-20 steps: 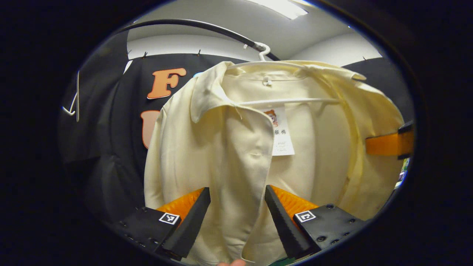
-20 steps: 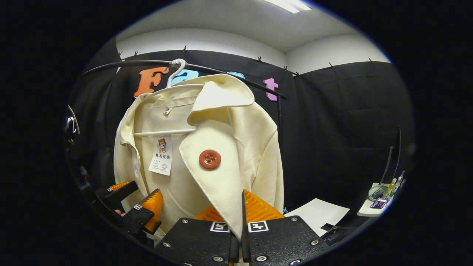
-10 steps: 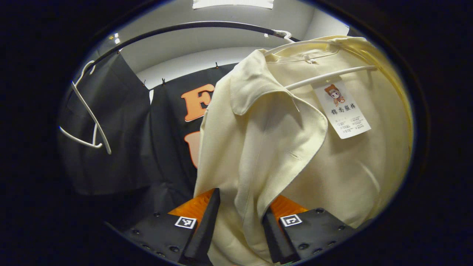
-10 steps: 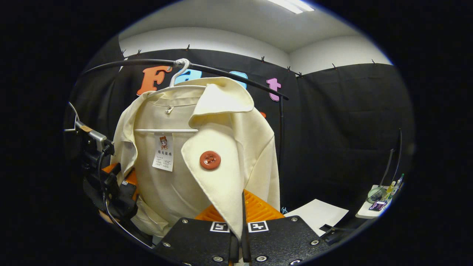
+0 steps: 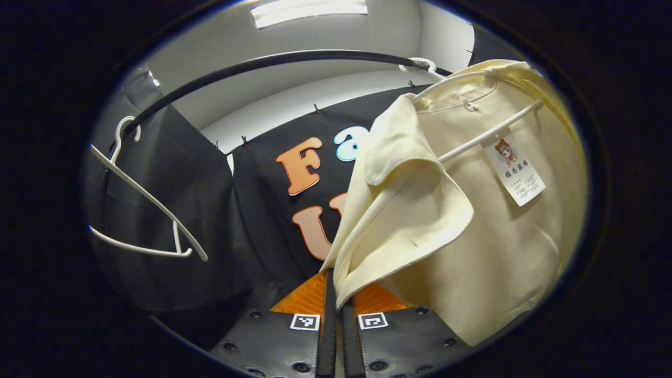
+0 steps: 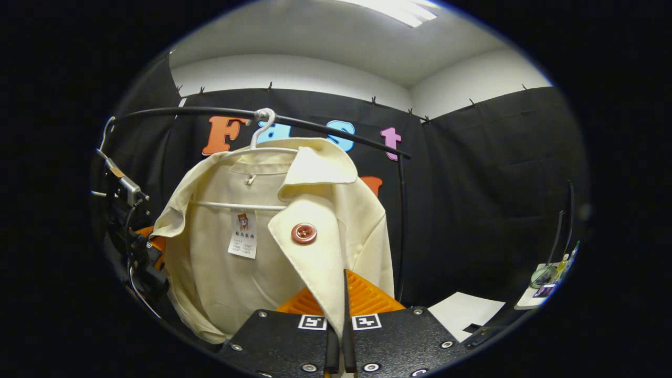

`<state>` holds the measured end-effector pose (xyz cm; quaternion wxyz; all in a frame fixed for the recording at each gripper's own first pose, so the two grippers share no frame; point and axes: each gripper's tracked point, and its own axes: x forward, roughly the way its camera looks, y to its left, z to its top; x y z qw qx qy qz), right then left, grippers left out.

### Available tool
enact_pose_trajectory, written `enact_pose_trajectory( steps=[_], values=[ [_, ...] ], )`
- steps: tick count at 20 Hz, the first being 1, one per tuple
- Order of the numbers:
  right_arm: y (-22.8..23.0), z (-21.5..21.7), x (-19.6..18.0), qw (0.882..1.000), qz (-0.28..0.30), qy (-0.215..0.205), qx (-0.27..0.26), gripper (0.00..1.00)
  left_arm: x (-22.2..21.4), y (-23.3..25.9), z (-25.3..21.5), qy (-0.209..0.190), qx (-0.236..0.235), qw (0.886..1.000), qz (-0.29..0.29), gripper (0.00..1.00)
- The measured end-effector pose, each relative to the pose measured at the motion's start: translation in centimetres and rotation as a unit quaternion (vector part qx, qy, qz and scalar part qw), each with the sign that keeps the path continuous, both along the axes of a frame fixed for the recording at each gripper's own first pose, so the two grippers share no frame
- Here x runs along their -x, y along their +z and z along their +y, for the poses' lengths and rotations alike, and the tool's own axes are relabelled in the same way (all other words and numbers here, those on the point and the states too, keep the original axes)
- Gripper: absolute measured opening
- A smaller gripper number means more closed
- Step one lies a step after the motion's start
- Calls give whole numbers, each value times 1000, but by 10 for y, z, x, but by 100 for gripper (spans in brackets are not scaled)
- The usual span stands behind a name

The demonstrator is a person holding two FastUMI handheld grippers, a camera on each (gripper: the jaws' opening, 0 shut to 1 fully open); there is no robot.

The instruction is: Grasp the clothes on the hanger with both hands and then place them into the laundry hamper below.

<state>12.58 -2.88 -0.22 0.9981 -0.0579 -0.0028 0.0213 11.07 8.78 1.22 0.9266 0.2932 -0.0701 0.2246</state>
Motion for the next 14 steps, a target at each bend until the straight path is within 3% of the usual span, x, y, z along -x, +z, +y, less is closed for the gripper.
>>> enact_pose_trajectory(
  steps=[5,8,14],
  values=[
    [25,-5,12,999,-43,8,-7,3,10,48,7,12,-31,998,-49,13],
    [31,-3,17,999,-46,14,-15,3,7,48,13,12,-30,998,-45,13],
    [60,-26,24,997,-75,-12,21,2,9,63,25,20,-42,998,-50,13]
  ],
)
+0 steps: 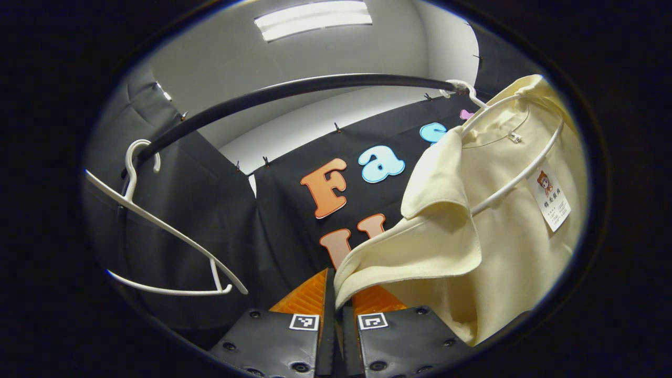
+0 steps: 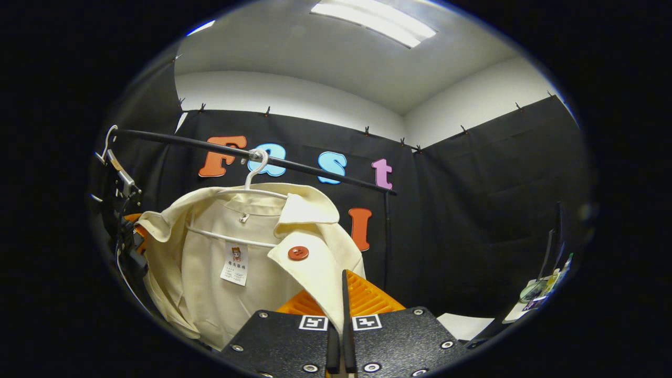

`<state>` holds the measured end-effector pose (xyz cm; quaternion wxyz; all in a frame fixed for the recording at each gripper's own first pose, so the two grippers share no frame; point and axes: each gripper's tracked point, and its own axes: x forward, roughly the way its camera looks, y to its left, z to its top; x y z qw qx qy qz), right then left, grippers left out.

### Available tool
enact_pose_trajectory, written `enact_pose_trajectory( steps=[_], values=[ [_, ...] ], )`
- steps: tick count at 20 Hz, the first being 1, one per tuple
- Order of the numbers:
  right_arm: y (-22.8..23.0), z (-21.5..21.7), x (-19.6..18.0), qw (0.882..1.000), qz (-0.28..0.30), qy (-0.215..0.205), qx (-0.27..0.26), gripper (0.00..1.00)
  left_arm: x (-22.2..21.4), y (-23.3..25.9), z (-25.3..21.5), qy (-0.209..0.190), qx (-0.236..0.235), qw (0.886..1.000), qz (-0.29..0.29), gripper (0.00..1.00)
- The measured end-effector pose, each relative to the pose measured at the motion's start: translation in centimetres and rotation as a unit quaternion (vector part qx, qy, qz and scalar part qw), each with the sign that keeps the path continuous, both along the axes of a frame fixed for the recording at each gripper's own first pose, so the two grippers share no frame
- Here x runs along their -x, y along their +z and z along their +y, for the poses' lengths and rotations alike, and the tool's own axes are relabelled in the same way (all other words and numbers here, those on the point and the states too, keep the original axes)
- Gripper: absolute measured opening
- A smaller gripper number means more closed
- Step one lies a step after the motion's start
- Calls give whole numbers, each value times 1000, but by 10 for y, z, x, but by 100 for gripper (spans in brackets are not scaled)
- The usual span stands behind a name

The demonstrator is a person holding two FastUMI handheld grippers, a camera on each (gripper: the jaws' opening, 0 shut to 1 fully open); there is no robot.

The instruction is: Grasp the clothes on the hanger with both hands and then place them into the laundry hamper below.

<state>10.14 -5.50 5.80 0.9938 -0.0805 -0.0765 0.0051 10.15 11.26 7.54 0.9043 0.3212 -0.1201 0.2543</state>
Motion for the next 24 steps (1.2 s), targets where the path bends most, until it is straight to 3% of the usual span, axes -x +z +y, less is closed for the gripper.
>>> enact_pose_trajectory(
  steps=[7,14,17,20,24],
  values=[
    [50,-40,-16,999,-34,-23,-1,2,-28,20,20,3,3,1000,-6,13],
    [105,-82,-68,997,-65,-41,-22,2,-54,24,30,-4,36,999,-11,10],
    [104,-101,-109,997,-51,-43,-49,2,-66,17,31,-9,47,999,-5,13],
    [93,-108,-150,997,-35,-44,-45,2,-74,9,31,-12,55,998,0,13],
    [57,-108,-158,997,-10,-39,-59,2,-75,4,35,-10,62,998,1,13]
  ],
)
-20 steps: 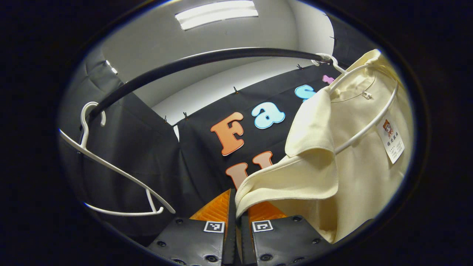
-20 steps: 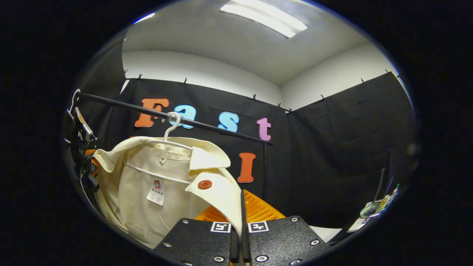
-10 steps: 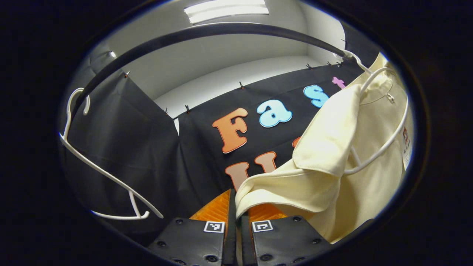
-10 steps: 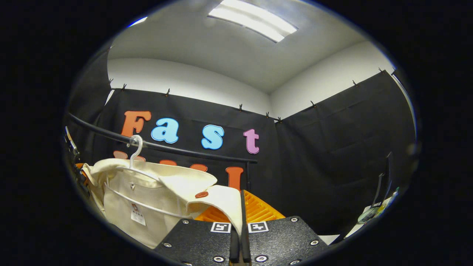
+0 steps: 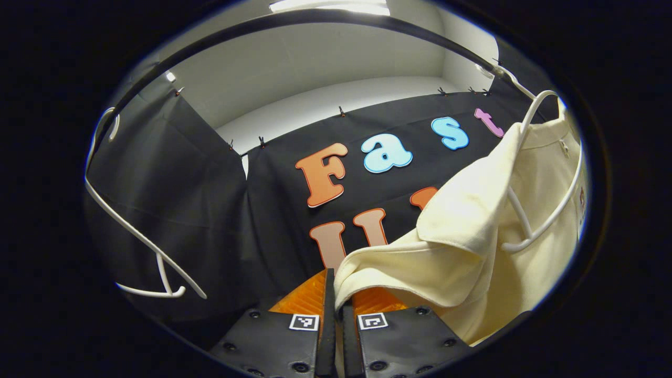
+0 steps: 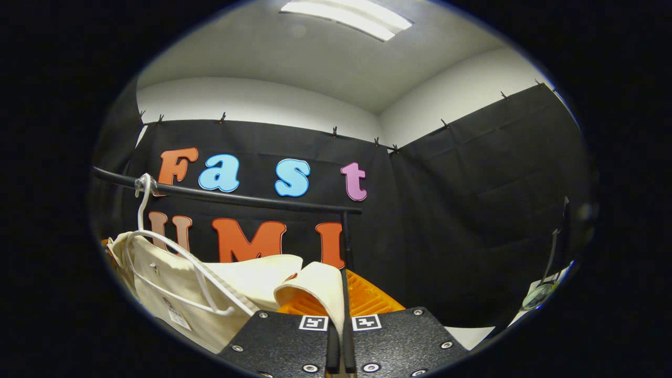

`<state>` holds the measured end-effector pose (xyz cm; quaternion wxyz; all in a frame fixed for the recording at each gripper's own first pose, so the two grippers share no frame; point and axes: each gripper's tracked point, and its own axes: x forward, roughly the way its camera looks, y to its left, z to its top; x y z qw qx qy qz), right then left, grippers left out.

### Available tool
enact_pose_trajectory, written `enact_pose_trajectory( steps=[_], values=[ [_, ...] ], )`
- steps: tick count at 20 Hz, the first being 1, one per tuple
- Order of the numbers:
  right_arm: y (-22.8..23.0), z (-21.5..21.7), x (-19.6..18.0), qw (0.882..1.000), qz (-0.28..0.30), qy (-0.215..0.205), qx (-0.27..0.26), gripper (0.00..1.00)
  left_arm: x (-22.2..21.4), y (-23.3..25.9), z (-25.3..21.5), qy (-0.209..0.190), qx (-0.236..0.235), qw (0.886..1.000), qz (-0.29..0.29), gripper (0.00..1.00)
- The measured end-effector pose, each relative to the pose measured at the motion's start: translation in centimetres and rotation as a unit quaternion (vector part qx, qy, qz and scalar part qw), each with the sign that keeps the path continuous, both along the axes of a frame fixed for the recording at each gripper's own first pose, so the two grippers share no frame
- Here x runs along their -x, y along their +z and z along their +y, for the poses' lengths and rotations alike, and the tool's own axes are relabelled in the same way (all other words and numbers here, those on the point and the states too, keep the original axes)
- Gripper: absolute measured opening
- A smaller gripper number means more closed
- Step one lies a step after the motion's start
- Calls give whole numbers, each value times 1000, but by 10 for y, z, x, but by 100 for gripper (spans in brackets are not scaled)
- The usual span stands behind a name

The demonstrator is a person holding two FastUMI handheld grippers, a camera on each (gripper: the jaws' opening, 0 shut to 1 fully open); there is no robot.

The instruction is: Grasp the clothes on the hanger with both hands and then place them into the laundry hamper below.

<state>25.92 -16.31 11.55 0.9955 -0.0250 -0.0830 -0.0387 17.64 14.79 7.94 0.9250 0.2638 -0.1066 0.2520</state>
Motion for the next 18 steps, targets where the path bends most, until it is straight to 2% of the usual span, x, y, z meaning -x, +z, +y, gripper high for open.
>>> enact_pose_trajectory(
  steps=[2,3,4,5,8,14,15,18],
  values=[
    [-28,1,3,1000,16,5,-9,2,-4,-5,5,0,1,1000,6,10],
    [-47,3,4,999,30,10,-8,2,-7,-10,11,4,5,1000,10,13],
    [-65,6,5,999,46,14,-8,2,-11,-14,19,9,10,1000,16,10],
    [-80,11,7,998,57,18,-9,2,-12,-18,28,16,18,1000,20,13],
    [-101,29,23,997,67,39,-6,2,-7,-30,51,34,43,998,31,13],
    [-110,62,67,994,72,72,37,2,28,-36,69,56,39,997,36,13],
    [-112,64,74,994,74,75,39,2,35,-38,69,56,37,997,40,10],
    [-113,71,93,993,80,81,30,2,54,-45,66,48,43,997,48,10]
  ],
)
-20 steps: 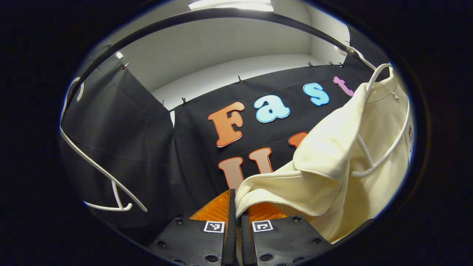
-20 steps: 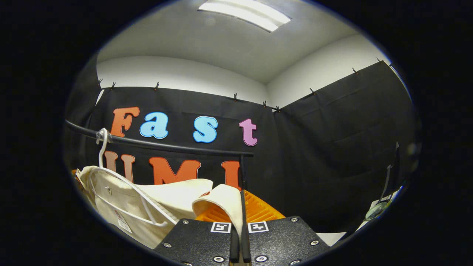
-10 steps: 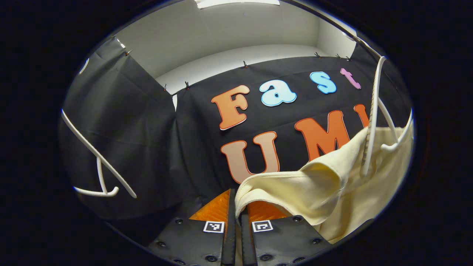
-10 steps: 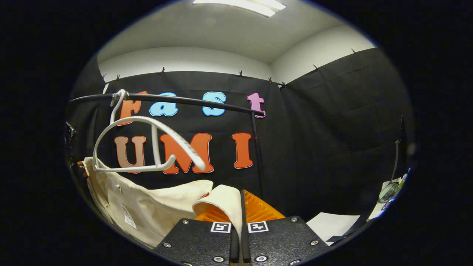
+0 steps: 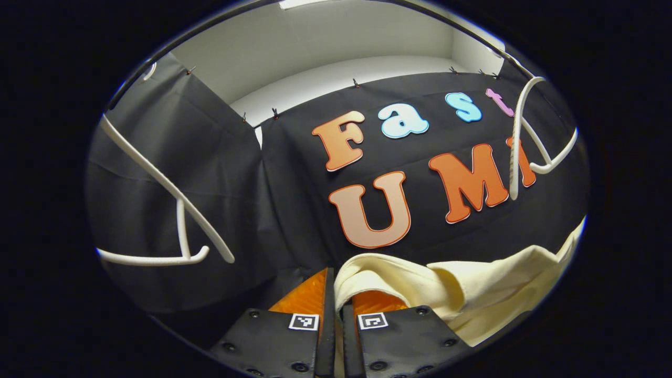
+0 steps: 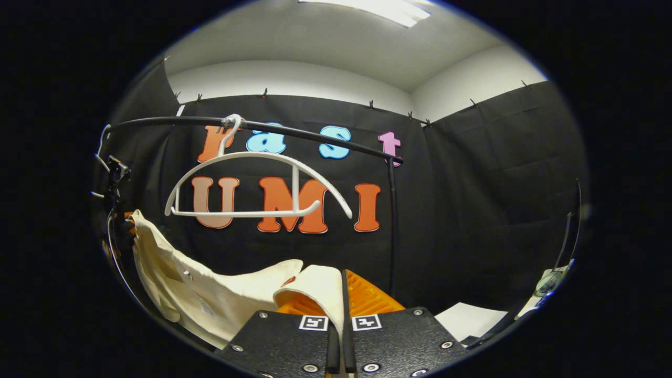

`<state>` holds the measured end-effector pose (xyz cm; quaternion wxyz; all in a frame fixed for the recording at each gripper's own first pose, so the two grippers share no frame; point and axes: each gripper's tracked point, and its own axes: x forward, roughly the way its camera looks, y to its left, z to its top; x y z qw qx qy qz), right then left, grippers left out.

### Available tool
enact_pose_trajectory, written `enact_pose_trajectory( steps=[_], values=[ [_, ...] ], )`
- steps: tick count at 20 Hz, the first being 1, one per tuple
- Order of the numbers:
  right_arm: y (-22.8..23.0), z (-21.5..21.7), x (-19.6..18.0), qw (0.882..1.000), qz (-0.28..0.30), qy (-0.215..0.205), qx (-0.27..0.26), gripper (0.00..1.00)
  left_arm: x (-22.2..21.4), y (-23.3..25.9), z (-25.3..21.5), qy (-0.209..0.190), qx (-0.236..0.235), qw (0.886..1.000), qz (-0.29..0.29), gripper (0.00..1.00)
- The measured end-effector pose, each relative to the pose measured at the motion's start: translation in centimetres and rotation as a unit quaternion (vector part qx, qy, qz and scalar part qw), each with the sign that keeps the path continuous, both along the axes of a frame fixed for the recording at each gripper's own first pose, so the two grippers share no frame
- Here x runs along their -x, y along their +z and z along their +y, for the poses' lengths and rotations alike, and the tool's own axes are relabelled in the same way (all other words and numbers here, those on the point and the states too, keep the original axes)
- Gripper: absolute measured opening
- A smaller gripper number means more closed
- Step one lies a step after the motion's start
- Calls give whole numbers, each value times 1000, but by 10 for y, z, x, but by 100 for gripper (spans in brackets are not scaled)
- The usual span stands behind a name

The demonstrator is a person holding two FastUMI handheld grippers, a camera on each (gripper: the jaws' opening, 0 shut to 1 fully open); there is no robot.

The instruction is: Grasp the clothes on the hanger with both hands and then place them into the laundry hamper below.

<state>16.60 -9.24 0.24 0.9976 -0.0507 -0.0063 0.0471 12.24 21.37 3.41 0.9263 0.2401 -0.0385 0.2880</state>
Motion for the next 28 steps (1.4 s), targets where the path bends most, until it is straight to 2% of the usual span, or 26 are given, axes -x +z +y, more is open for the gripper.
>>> enact_pose_trajectory(
  steps=[3,8,12,17,20,24,28],
  values=[
    [2,14,16,1000,3,15,0,2,15,-4,-16,-24,5,1000,-2,13],
    [-2,44,39,998,12,52,-10,2,37,-21,-79,-112,7,994,2,11],
    [-11,86,56,995,25,95,-17,2,51,-56,-147,-200,87,976,28,11],
    [-36,128,71,990,46,131,-17,2,65,-93,-204,-264,159,949,66,11],
    [-62,147,81,985,77,151,-35,2,73,-116,-228,-288,203,931,92,11],
    [-114,153,85,979,140,140,-46,2,86,-158,-245,-300,231,914,145,11],
    [-177,128,94,976,200,76,-31,3,97,-205,-240,-272,272,902,197,11]
  ],
)
